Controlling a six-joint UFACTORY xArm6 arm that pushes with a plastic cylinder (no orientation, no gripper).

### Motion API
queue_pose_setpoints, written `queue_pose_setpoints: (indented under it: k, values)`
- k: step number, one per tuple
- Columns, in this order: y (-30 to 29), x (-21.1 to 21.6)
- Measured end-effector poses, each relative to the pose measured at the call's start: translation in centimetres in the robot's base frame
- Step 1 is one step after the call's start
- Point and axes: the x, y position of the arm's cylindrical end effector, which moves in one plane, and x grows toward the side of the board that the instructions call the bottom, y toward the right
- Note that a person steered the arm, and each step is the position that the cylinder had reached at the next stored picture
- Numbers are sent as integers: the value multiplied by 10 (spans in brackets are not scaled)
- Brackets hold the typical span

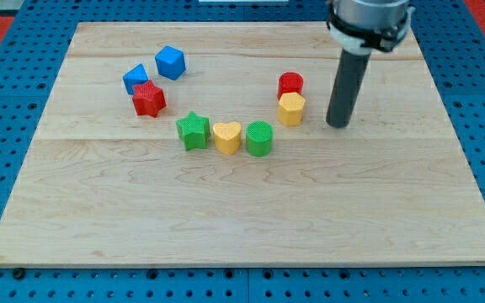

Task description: Place the green star to the right of the red star

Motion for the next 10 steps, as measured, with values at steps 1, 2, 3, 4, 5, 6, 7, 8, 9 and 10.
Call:
queue_pose_setpoints:
  k: [1, 2, 3, 4, 5, 6, 7, 8, 9, 10]
  values:
    - [-12, 47]
    - [-59, 56]
    - [-95, 56]
    - [-119, 52]
    - [-147, 48]
    - [-177, 44]
    - [-188, 26]
    - [-197, 9]
    - [-208, -6]
    - [-218, -6]
